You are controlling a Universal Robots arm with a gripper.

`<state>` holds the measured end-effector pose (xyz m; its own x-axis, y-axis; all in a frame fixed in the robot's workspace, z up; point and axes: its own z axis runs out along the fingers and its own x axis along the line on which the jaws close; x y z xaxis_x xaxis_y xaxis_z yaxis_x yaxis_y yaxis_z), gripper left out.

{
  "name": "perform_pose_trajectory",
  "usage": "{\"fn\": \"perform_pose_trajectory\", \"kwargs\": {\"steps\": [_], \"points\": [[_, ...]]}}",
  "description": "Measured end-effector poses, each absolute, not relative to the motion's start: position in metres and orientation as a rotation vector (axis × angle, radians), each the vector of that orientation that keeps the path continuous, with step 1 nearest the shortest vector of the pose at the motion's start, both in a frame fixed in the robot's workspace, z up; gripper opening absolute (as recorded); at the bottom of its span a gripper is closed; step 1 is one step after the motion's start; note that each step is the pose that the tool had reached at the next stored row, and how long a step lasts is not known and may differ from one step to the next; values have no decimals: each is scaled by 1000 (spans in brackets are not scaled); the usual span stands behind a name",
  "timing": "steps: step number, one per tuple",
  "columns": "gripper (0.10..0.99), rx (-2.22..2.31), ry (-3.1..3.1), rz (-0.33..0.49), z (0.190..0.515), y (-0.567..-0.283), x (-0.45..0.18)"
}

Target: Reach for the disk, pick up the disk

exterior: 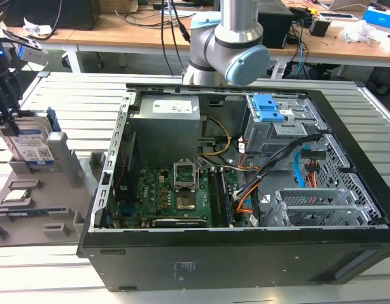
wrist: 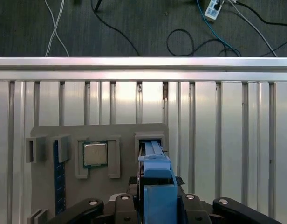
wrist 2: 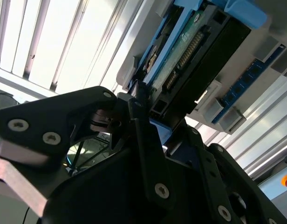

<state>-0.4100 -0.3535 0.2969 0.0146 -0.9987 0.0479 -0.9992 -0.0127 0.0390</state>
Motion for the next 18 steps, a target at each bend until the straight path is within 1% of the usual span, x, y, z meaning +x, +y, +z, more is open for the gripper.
{"fn": "perform_pose_trajectory", "kwargs": {"steps": [18], "points": [[365, 2193, -2163, 10, 332, -353, -409]]}}
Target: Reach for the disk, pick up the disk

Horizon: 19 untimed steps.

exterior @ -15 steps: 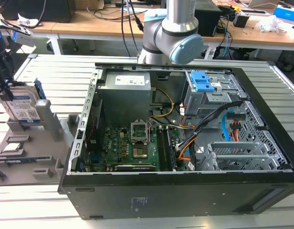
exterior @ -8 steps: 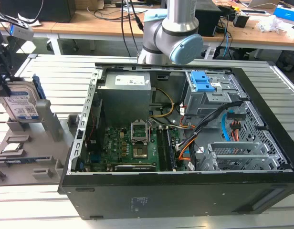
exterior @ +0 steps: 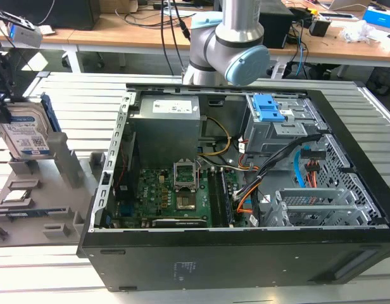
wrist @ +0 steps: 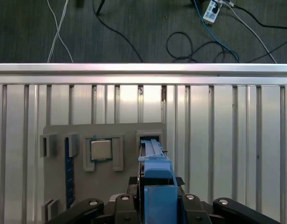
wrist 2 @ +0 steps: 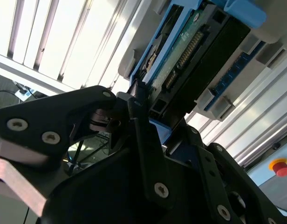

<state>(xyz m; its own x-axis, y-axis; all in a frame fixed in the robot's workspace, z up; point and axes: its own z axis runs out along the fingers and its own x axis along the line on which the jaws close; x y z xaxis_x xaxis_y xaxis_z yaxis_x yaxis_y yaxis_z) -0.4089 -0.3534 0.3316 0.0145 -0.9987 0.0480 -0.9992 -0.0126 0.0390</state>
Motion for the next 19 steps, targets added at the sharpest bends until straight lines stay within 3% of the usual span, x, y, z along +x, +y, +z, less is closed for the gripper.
{"fn": "perform_pose_trajectory", "kwargs": {"steps": [19], "points": [[365, 2193, -2163, 10, 379, -353, -408]]}}
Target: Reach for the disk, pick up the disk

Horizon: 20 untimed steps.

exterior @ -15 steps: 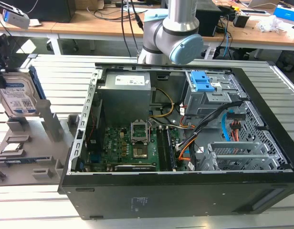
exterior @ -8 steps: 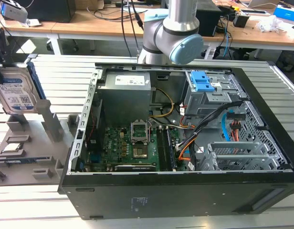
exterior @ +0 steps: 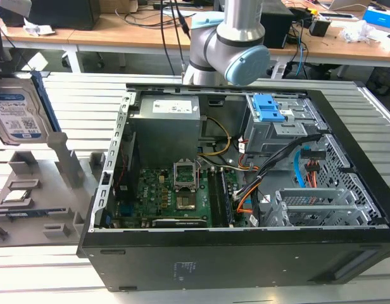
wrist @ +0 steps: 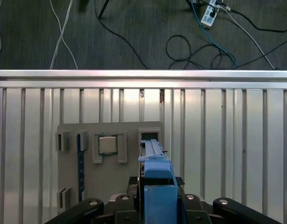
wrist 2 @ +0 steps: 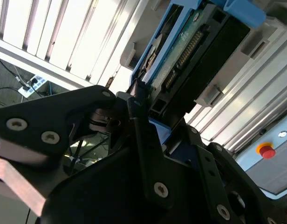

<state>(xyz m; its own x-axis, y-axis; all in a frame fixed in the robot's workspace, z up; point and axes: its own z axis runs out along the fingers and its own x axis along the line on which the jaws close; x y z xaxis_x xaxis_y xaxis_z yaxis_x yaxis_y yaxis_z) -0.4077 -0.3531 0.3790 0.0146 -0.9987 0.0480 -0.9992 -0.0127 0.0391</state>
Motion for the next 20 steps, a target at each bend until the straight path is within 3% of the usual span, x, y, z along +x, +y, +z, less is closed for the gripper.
{"fn": "perform_pose_trajectory", "kwargs": {"steps": [20], "points": [[365, 2193, -2163, 10, 419, -353, -407]]}}
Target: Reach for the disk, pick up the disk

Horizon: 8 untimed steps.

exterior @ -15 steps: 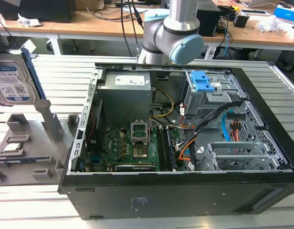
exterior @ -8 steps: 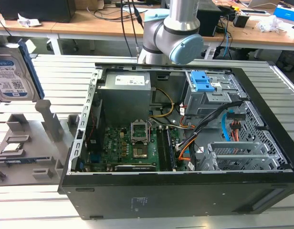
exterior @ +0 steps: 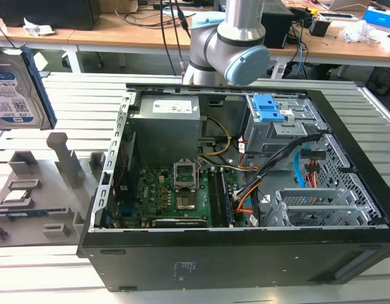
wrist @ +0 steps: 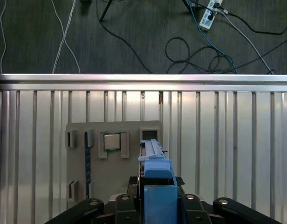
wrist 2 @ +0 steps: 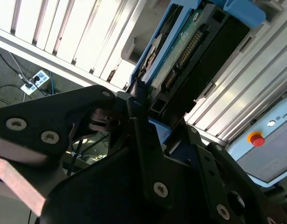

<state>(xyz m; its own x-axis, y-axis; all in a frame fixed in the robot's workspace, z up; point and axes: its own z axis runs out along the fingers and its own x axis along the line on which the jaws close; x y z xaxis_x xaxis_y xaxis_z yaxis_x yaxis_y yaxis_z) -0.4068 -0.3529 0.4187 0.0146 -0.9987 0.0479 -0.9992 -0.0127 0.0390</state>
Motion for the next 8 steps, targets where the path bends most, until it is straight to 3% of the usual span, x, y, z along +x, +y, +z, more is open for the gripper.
{"fn": "perform_pose_trajectory", "kwargs": {"steps": [8], "points": [[365, 2193, -2163, 10, 447, -353, -406]]}}
